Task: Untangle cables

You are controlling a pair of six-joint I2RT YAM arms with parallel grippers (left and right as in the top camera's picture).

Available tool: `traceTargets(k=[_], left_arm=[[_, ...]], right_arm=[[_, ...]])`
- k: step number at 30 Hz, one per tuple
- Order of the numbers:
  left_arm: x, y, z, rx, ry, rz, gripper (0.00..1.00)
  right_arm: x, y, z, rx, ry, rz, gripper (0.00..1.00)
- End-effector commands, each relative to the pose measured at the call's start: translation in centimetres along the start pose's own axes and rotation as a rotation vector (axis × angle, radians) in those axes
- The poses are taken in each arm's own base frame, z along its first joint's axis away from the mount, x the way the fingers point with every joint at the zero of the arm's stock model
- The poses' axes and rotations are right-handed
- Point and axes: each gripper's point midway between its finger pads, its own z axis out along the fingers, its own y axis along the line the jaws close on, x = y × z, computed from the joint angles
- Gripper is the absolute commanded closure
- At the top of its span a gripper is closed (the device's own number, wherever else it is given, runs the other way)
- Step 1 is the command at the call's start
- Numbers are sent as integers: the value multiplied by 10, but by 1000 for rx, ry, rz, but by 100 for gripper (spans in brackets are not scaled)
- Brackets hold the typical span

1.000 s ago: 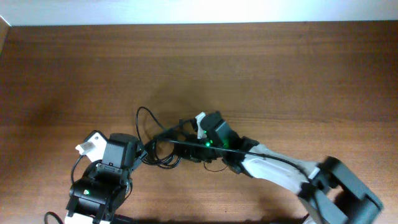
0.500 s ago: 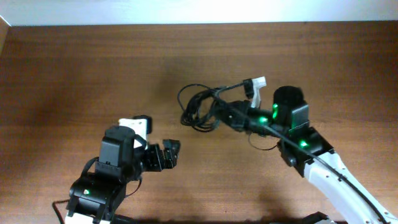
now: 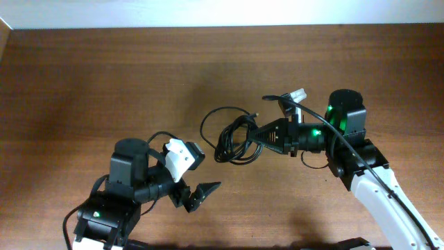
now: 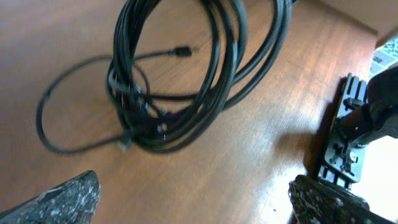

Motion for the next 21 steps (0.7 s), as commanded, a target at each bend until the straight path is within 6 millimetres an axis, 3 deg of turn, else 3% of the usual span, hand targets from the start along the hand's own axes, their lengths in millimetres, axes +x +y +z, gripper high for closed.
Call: traceTargets(k=[1, 4, 11, 18, 21], left_arm=[[-16, -11, -2, 60, -74, 240, 1], [-21, -5, 4, 55, -88, 342, 1], [-17, -10, 34, 265, -92, 259, 1], [-6, -4, 49, 307, -49, 197, 1], [-10, -2, 50, 299, -66, 216, 45]], right_arm=[[8, 9, -3, -32, 38, -37, 96], [11, 11, -3, -41, 54, -37, 96], [14, 12, -3, -51, 73, -39, 96], [13, 12, -3, -47, 65, -42, 96], [13, 12, -3, -47, 66, -42, 96]])
